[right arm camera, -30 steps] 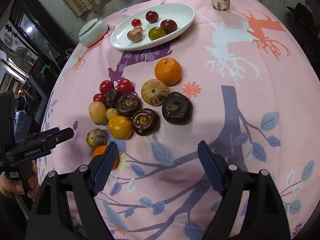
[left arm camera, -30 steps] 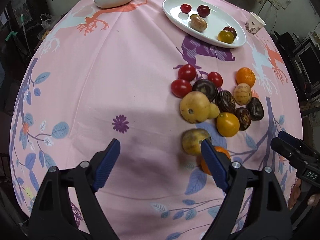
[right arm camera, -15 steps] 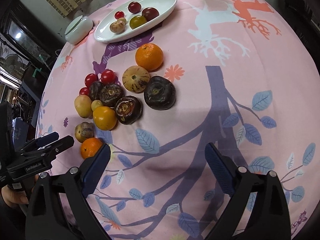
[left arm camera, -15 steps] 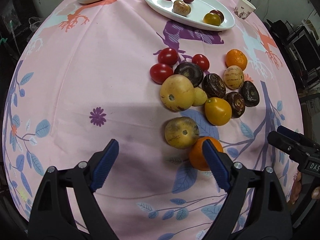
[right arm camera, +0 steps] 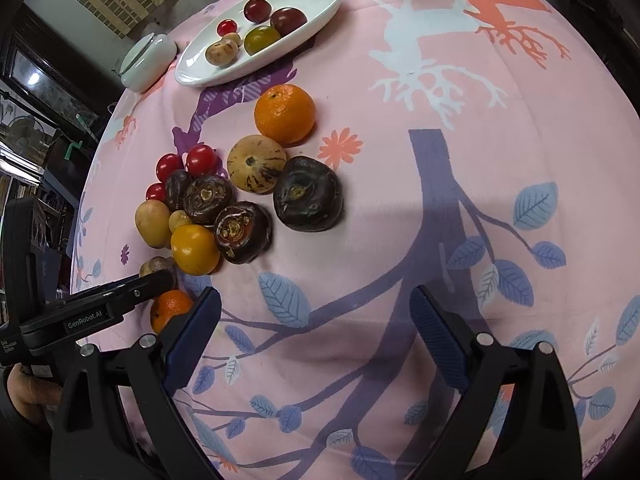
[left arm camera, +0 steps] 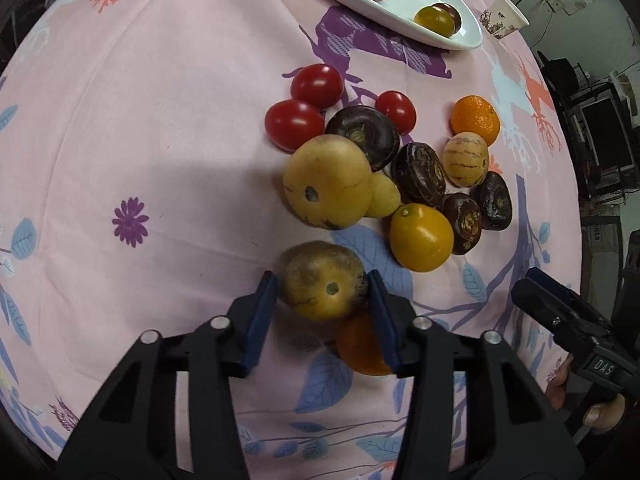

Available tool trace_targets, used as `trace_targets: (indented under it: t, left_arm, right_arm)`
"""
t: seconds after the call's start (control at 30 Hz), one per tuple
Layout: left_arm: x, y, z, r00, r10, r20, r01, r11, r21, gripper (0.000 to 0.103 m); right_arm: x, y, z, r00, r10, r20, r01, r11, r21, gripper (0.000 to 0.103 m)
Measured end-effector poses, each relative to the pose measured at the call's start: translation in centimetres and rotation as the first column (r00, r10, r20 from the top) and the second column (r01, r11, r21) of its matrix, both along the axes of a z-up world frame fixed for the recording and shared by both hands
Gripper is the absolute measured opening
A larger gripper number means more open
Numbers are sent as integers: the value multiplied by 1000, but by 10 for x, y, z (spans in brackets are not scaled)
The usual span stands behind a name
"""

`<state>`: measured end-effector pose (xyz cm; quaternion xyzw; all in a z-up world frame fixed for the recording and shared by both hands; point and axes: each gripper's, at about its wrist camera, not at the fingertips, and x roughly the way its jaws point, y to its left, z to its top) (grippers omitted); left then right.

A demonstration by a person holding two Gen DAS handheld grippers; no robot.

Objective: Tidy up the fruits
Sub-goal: 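Grasp a brown round fruit with the left gripper, then grasp a dark brown fruit with the right gripper while the left lifts its brown fruit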

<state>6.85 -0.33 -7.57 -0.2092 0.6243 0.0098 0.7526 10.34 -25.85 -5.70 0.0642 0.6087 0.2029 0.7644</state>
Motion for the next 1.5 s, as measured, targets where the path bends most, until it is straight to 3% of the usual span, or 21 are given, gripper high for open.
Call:
trace_targets:
  t: [0.1, 0.27, 0.4, 0.53, 0.6, 0.63, 0.7, 0.8, 0.9, 0.93, 1.0, 1.17, 1.3, 1.5]
  left_arm:
    - [-3, 3, 0, 1000, -1, -4, 1, 1000, 8, 42]
    - [-9, 20, 6, 999, 31, -30, -28, 996, 90, 41]
    - [-12, 30, 2, 998, 51, -21, -50, 997, 53, 44]
    - [-11, 20, 1, 1000, 28, -2, -28, 996, 88, 51]
    - [-12, 18, 2, 1000, 7, 7, -8, 993, 122, 50]
    - [-10, 17, 2, 1000, 1, 13, -3, 989, 147, 41]
    - [-11, 18, 4, 1000, -15, 17, 12, 990, 138, 40]
    - [-10, 21, 6, 1000, -8, 19, 6, 993, 121, 40]
    - [-11, 25, 9, 999, 1, 34, -5, 994, 110, 40]
    - [-11, 25, 10, 999, 0, 37, -4, 994, 113, 40]
    - [-10, 26, 11, 999, 1, 43, -5, 994, 107, 41]
    - [-10, 28, 10, 999, 6, 42, -10, 995, 99, 41]
    - [-11, 31, 9, 999, 10, 44, -14, 995, 96, 41]
    - [-13, 31, 12, 998, 8, 60, -13, 996, 83, 41]
  right_arm:
    - [1, 1, 0, 1000, 5, 0, -5, 1000, -1, 95]
    - [1, 4, 1, 1000, 12, 7, -12, 1000, -1, 95]
    - [2, 10, -1, 1000, 20, 5, -20, 1000, -6, 95]
    - [2, 14, 0, 999, 38, 13, -37, 999, -12, 95]
    - [2, 15, 1, 999, 40, 22, -39, 999, -17, 95]
    - [3, 14, 1, 999, 41, 27, -40, 999, -22, 95]
    - [4, 14, 2, 998, 45, 44, -44, 999, -30, 95]
    - [7, 15, 5, 992, 72, 101, -64, 994, -85, 95]
    - [9, 26, 6, 968, 172, 184, -136, 972, -194, 95]
    - [11, 30, 5, 959, 205, 195, -161, 962, -220, 94]
    - [16, 37, -1, 947, 256, 194, -200, 942, -268, 79]
    - [32, 47, -15, 938, 295, 183, -230, 924, -307, 68]
    - [37, 57, -18, 925, 336, 174, -277, 915, -293, 45]
    - [39, 45, -5, 950, 270, 159, -235, 949, -210, 44]
